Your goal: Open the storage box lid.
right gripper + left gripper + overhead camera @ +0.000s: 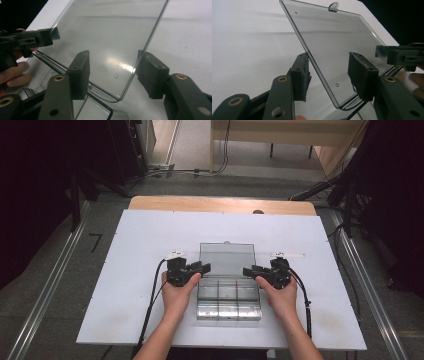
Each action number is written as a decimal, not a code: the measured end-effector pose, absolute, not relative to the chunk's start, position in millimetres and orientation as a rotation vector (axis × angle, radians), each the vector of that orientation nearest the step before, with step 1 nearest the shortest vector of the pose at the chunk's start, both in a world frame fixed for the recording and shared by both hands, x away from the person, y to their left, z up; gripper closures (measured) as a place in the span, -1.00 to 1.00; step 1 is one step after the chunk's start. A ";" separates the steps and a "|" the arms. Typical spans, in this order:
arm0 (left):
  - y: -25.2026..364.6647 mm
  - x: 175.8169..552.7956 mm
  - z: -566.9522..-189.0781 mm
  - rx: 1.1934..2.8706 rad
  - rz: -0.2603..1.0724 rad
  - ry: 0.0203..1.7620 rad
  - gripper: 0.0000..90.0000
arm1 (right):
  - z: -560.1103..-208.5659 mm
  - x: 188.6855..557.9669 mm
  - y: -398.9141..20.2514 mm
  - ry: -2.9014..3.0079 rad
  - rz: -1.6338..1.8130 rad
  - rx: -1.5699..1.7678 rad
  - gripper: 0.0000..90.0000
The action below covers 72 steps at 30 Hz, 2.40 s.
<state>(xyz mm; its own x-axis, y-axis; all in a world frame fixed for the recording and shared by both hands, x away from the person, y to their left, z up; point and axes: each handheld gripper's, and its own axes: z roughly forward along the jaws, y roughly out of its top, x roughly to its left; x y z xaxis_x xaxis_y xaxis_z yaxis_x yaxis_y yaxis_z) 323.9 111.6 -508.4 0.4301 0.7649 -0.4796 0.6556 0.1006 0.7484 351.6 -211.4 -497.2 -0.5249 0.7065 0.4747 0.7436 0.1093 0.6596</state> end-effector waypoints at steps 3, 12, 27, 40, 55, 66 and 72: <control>110.9 323.4 -508.5 1.605 0.142 1.276 0.09 | -496.8 351.9 -208.8 -2.318 -1.400 -1.502 -0.18; 112.8 317.6 -504.5 1.610 0.163 1.250 -0.40 | -486.7 349.1 -215.8 -2.329 -1.455 -1.518 -0.35; 122.2 284.5 -476.3 1.676 0.230 1.019 -1.00 | -464.3 330.5 -236.0 -2.427 -1.550 -1.319 -0.68; 125.4 260.1 -473.3 1.747 0.281 0.935 -1.00 | -455.4 313.6 -254.0 -2.470 -1.558 -1.239 -0.82; 154.4 235.1 -480.4 1.773 0.324 0.925 -1.00 | -449.0 304.0 -274.8 -2.515 -1.587 -1.300 -1.00; 183.1 217.5 -485.6 1.762 0.335 0.920 -1.00 | -450.7 301.9 -288.7 -2.535 -1.555 -1.341 -1.00; 196.6 212.1 -488.9 1.756 0.348 0.926 -1.00 | -454.3 303.7 -295.9 -2.531 -1.532 -1.363 -1.00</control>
<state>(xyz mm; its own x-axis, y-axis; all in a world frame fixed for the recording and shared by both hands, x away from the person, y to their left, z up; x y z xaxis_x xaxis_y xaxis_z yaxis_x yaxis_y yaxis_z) 212.1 196.6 -488.9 0.6554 0.7283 -0.2002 0.4169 -0.1278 0.8999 303.7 -295.9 -454.3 -0.6442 0.7025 0.3025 0.5938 0.2102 0.7766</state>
